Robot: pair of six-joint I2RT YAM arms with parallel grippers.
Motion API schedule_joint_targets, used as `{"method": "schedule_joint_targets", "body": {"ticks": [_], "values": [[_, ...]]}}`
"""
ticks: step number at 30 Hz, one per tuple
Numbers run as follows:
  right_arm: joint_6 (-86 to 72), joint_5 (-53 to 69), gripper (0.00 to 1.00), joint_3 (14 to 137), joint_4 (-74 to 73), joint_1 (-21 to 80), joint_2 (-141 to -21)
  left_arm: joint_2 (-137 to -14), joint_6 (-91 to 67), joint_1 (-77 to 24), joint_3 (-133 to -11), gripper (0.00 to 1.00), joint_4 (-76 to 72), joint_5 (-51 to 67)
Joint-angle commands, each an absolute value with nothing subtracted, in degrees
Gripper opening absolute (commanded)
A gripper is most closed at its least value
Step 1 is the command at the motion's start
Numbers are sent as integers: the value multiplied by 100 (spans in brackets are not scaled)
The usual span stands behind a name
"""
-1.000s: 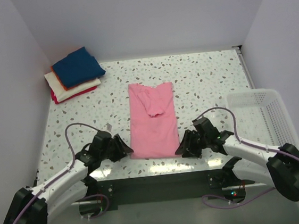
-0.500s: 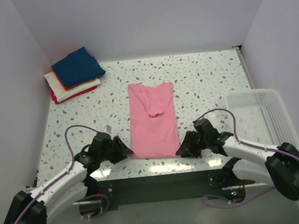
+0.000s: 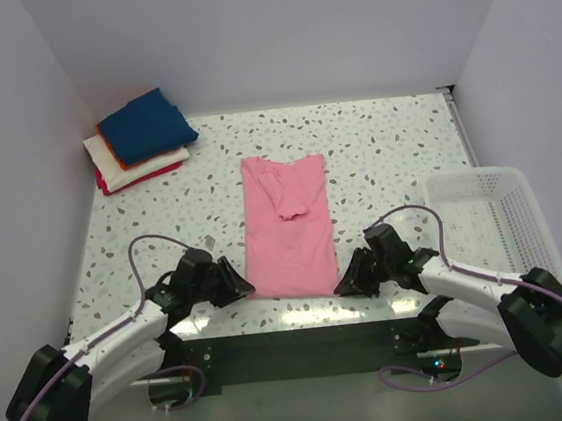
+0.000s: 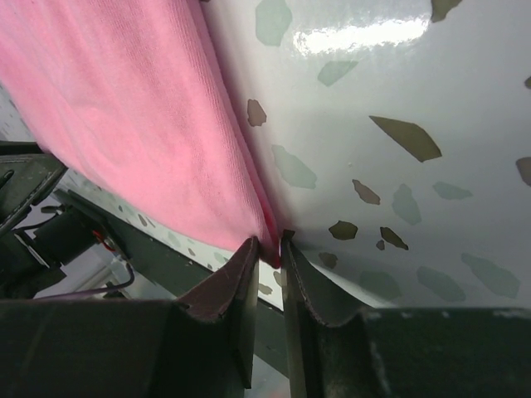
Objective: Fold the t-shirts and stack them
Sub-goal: Fold the tshirt
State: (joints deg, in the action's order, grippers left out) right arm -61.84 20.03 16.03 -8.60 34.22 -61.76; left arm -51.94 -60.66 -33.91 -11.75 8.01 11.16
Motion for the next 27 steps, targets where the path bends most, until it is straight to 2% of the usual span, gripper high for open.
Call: {"method": "schedule_joint_targets", "body": {"ticks": [1,8,17,22,26,27], "values": [[-6091,1916,21,1652,-1002,3437,-6152,-5510,-5977,-3507,-932,40,1450,940],[-6038,1960,22,1758,-984,3437,-6144,-5607,-6003,-3612,-932,30,1336,976],[-6012,1969,40,1758,-923,3437,-6126,-5564,-5968,-3639,-923,20,1319,1046],[-5968,1846,39,1775,-923,3437,-6108,-5563,-5950,-3656,-923,12,1187,1151],[-5933,1758,32,1767,-888,3437,-6091,-5546,-5950,-3683,-923,6,976,1265],[-5933,1758,27,1767,-870,3437,-6100,-5528,-5941,-3683,-923,6,923,1335]]}}
